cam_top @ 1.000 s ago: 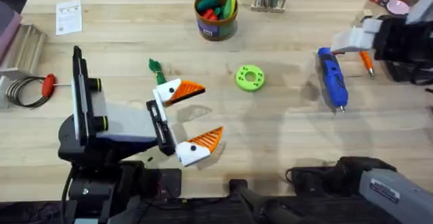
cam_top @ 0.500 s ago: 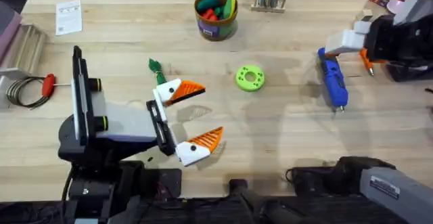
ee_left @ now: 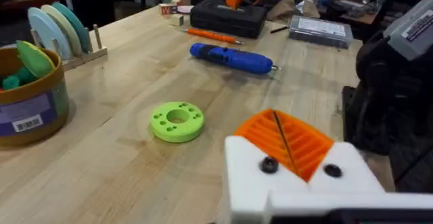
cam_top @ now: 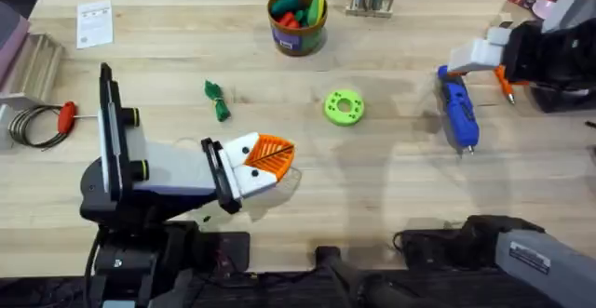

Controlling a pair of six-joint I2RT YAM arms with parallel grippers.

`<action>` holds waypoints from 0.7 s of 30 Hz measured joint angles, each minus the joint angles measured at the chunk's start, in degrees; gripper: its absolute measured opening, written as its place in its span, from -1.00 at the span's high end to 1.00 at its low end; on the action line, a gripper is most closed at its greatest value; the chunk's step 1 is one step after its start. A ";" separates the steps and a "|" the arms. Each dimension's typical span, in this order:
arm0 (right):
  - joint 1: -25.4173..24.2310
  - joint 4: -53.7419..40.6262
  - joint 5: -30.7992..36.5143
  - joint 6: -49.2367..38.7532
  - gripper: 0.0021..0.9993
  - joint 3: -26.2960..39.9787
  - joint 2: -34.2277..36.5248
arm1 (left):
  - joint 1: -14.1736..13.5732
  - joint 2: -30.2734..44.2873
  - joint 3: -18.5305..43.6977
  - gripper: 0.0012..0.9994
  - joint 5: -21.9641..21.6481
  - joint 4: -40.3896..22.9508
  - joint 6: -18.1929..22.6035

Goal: Pick up the gripper from the table and insert it into the empty holder that is missing its gripper. Then pick up a screw, insert it into the mounting hole, and use the screwdriver to tighten it. Finally, clean up the table by picking up the vegetable and placing it into the bucket.

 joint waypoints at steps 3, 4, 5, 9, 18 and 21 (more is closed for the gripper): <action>0.00 0.47 0.04 0.00 -0.98 0.00 0.00 | 0.00 -0.02 0.00 0.99 0.00 0.00 0.00; -0.02 1.04 0.14 0.00 -0.98 0.00 0.00 | 0.00 0.00 0.00 0.99 -0.02 0.00 0.00; -0.07 1.64 0.28 0.00 -0.98 0.00 0.06 | 0.00 -0.01 0.00 0.99 -0.02 0.00 0.00; -1.22 3.64 0.66 -0.02 -0.98 0.00 1.20 | 0.00 0.00 0.00 0.99 -0.05 0.00 0.00; -4.66 8.24 0.86 -4.95 -0.98 0.00 10.87 | 0.00 -0.01 0.00 0.99 -0.05 0.00 0.00; -5.48 10.08 0.87 -7.01 -0.98 0.00 13.83 | 0.00 -0.01 0.00 0.99 -0.05 0.00 0.00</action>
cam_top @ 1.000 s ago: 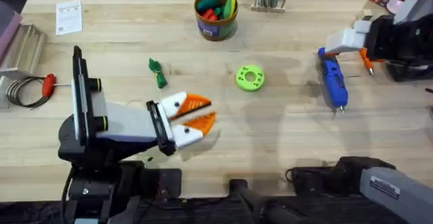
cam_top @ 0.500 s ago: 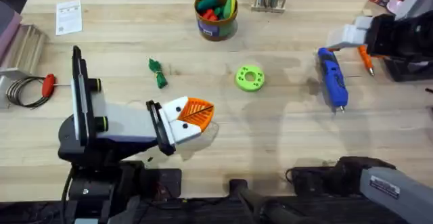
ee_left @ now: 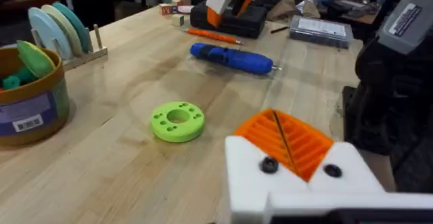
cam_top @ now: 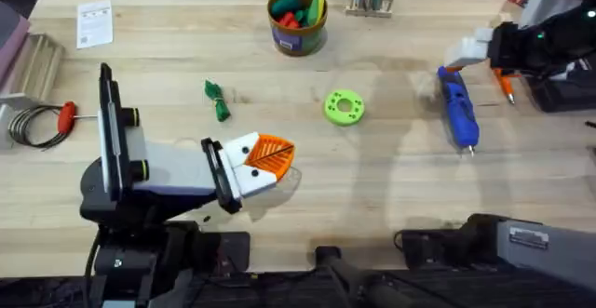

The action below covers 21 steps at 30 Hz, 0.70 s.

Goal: Pick up the gripper from the table and insert it into the empty holder that is missing its gripper. Then pick up a screw, insert it into the mounting hole, and use the screwdriver to tighten it. Finally, clean up the table by picking up the vegetable and placing it into the bucket.

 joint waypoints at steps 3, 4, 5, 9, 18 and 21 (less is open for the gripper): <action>-0.68 1.99 0.00 -2.16 -0.98 0.00 2.79 | 0.00 0.00 0.00 0.99 0.00 0.00 0.00; -0.85 2.38 -0.01 -2.72 -0.98 0.00 3.64 | 0.00 -0.01 0.00 0.99 0.00 0.00 0.00; -1.01 2.70 0.00 -3.40 -0.98 0.00 4.55 | 0.00 0.01 0.00 0.99 0.00 0.00 0.00; -1.41 3.65 0.00 -5.55 -0.98 0.00 7.86 | 0.00 -0.01 0.00 0.99 0.00 0.00 0.00; -1.50 5.02 0.00 -10.89 -0.98 0.00 14.63 | 0.00 -0.01 0.00 0.99 0.00 0.00 0.00; -1.50 5.09 0.00 -11.91 -0.98 0.00 16.71 | 0.00 0.01 0.00 0.99 0.00 0.00 0.00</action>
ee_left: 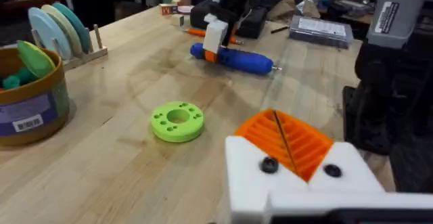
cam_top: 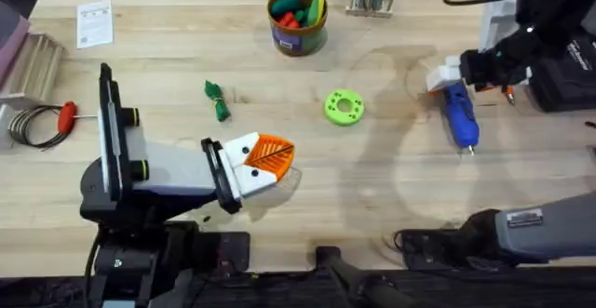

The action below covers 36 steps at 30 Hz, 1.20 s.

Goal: Pick up the gripper from the table and insert it into the empty holder that is missing its gripper. Then pick up a screw, insert it into the mounting hole, and use the screwdriver to tighten it. Finally, clean up the table by picking up the vegetable and placing it into the bucket.

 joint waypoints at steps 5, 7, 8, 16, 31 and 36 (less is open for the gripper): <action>0.00 0.36 0.03 -2.01 -0.98 0.00 2.56 | 0.00 -0.02 0.00 0.99 0.00 0.00 0.00; 0.00 1.08 0.26 -2.68 -0.98 0.00 3.39 | 0.00 0.00 0.00 0.99 0.00 0.00 0.00; 0.00 1.44 0.40 -2.94 -0.98 0.00 3.75 | 0.00 -0.01 0.00 0.99 -0.01 0.00 0.00; -0.04 2.42 0.66 -4.54 -0.98 -0.02 4.43 | 0.00 -0.01 0.00 0.99 -0.01 0.00 0.00; -0.04 2.37 0.26 -5.35 -0.29 -0.02 4.93 | 0.00 0.00 0.00 0.99 0.00 0.00 0.00; -0.05 2.59 0.92 -5.83 0.76 -0.02 5.25 | 0.00 -0.01 0.00 0.99 -0.02 0.00 0.00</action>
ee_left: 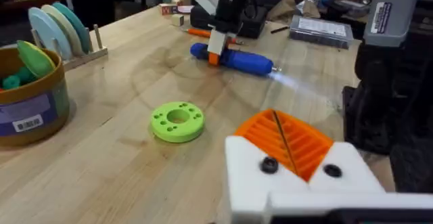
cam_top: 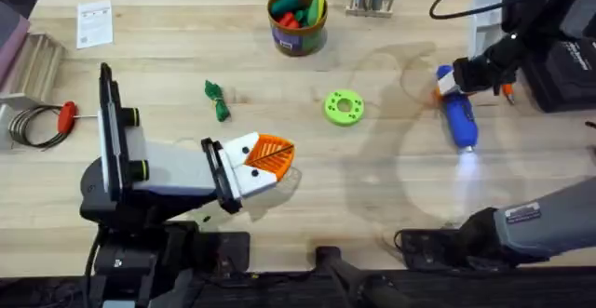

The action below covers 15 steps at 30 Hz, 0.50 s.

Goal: Pick up the gripper from the table and insert it into the empty holder that is missing its gripper. Then pick up a screw, insert it into the mounting hole, and use the screwdriver to tighten it. Finally, clean up the table by picking up the vegetable and placing it into the bucket.

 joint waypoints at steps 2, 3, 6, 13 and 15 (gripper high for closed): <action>-0.17 0.06 0.15 0.27 0.96 0.00 0.20 | 0.00 0.01 0.00 0.99 0.00 0.00 0.00; -0.16 0.02 0.15 0.25 0.96 0.00 0.21 | 0.00 0.02 0.00 0.99 0.01 0.00 0.00; -0.16 -0.01 0.29 0.23 0.96 0.00 0.21 | 0.00 0.01 0.00 0.99 0.00 0.00 0.00; -0.15 0.02 0.31 0.25 0.96 0.01 0.19 | 0.00 0.01 0.00 0.99 0.00 0.00 0.00; -0.15 -0.12 0.11 0.25 0.96 0.09 0.18 | 0.00 -0.01 0.00 0.99 0.00 0.00 0.00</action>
